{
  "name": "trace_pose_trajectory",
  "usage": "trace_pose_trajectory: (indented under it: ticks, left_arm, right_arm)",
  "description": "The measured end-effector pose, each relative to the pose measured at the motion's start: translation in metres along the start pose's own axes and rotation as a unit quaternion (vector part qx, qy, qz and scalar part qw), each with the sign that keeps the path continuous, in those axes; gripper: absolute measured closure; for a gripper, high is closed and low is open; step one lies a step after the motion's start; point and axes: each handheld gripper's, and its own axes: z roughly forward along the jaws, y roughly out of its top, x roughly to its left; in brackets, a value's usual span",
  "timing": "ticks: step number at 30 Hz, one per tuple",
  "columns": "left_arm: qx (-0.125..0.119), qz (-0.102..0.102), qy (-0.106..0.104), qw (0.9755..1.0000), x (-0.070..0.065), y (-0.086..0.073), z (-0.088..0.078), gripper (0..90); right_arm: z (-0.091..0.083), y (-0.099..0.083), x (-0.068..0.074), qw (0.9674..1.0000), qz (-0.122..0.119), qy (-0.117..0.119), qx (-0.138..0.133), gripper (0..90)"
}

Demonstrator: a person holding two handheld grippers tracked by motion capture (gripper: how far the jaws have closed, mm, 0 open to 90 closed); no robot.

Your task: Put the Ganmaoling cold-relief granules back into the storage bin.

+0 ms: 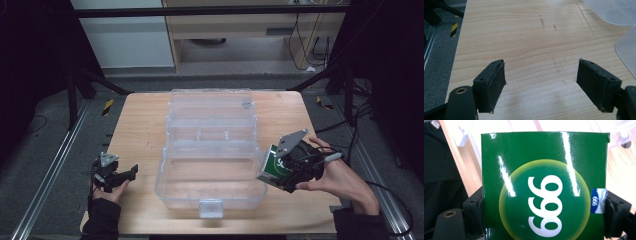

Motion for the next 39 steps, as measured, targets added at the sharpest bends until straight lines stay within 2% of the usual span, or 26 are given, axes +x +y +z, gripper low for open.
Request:
trace_pose_trajectory:
  ticks: [9, 19, 39]
  left_arm:
    - [0.000, 0.000, -0.001, 1.0000, 0.000, 0.000, 0.000, 22.1]
    - [-0.001, 0.000, 0.000, 1.0000, 0.001, 0.000, 0.000, 22.1]
    - [-0.002, 0.000, 0.000, 1.0000, 0.001, 0.001, -0.001, 22.2]
  right_arm:
    - [0.006, 0.021, 0.001, 0.9998, -0.014, 0.005, -0.015, 16.0]
    - [0.022, 0.037, 0.003, 0.9994, -0.030, 0.018, -0.006, 16.0]
    - [0.049, 0.047, 0.015, 0.9979, -0.054, 0.035, 0.004, 16.0]
